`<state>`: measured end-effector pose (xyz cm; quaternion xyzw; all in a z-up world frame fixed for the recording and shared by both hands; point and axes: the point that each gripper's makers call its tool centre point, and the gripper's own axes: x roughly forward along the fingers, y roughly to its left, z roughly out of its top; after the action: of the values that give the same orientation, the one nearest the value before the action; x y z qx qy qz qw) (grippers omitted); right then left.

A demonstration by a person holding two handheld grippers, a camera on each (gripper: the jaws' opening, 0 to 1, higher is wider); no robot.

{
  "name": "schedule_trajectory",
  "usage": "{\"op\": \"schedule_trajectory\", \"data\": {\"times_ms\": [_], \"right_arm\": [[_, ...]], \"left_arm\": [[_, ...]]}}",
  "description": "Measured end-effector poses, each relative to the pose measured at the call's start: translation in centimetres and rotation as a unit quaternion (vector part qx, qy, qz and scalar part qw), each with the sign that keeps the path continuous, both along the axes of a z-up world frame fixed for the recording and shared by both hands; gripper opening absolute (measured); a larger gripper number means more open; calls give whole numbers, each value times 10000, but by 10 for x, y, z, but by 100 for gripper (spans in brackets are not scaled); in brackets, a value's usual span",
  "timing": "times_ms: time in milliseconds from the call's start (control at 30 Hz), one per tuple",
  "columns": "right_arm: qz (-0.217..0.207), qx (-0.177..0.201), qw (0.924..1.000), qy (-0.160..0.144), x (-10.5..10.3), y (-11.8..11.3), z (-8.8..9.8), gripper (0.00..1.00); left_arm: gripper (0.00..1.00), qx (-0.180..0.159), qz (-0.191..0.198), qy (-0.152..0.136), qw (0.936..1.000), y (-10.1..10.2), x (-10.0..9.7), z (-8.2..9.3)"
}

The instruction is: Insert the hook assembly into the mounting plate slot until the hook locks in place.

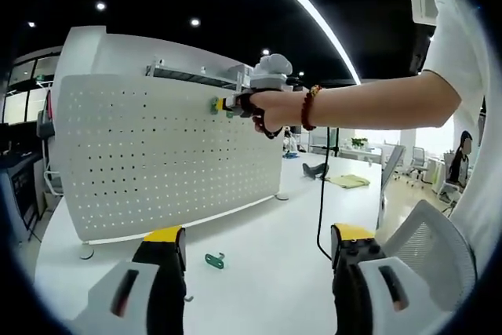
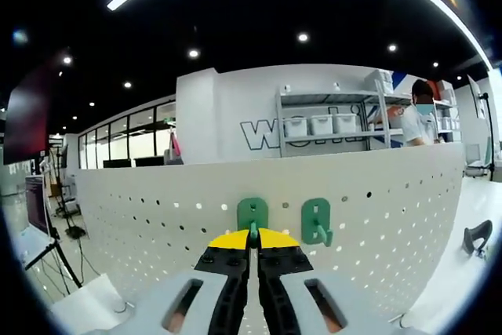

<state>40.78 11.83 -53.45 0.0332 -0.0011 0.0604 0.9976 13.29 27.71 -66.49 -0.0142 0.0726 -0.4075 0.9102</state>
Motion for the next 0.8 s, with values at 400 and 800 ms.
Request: {"op": "schedule_trajectory", "data": {"times_ms": [400, 800], "right_arm": [[-152, -127, 9998, 87, 3, -1, -3, 1], [63, -184, 9998, -23, 3, 2, 4, 7]], "left_arm": [[77, -60, 45, -35, 10000, 2, 2, 4], [77, -15, 60, 11, 10000, 3, 4, 1]]}}
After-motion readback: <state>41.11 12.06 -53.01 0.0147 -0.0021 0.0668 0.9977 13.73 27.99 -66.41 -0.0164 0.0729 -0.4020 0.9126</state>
